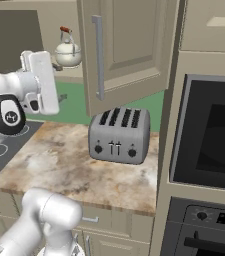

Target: Open the cabinet, pick the kettle from the cabinet, and place it in the sink.

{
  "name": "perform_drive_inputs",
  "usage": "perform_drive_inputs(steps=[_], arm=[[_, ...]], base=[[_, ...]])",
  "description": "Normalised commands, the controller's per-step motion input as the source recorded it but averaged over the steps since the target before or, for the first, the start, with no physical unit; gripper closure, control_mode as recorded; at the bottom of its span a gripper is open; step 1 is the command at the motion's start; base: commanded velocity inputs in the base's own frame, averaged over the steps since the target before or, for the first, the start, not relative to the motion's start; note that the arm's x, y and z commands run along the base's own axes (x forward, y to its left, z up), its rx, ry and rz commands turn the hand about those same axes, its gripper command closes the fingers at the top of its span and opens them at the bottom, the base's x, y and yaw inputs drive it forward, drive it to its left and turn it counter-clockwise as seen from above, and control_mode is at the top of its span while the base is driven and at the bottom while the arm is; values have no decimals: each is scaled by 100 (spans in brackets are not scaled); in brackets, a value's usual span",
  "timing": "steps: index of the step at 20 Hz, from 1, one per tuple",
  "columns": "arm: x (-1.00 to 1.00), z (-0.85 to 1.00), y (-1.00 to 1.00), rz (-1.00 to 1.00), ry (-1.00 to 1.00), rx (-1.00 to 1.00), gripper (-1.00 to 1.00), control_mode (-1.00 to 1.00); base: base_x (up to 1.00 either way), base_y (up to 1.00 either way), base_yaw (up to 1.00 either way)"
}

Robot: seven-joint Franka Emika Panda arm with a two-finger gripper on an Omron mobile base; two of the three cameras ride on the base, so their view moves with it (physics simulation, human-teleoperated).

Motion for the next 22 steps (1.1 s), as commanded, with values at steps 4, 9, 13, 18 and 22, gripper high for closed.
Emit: perform_drive_inputs(steps=[4, 9, 13, 18, 22], arm=[[15, 4, -37, -21, 0, 8, -100, -100], [6, 5, -35, -22, 0, 12, -100, -100], [0, 7, -31, -27, 0, 13, -100, -100], [-1, 4, -32, -31, 0, 11, -100, -100], [-15, 0, -31, -34, 0, 10, -100, -100]], base=[[0, 0, 0], [0, 0, 0], [0, 0, 0], [0, 0, 0], [0, 0, 0]])
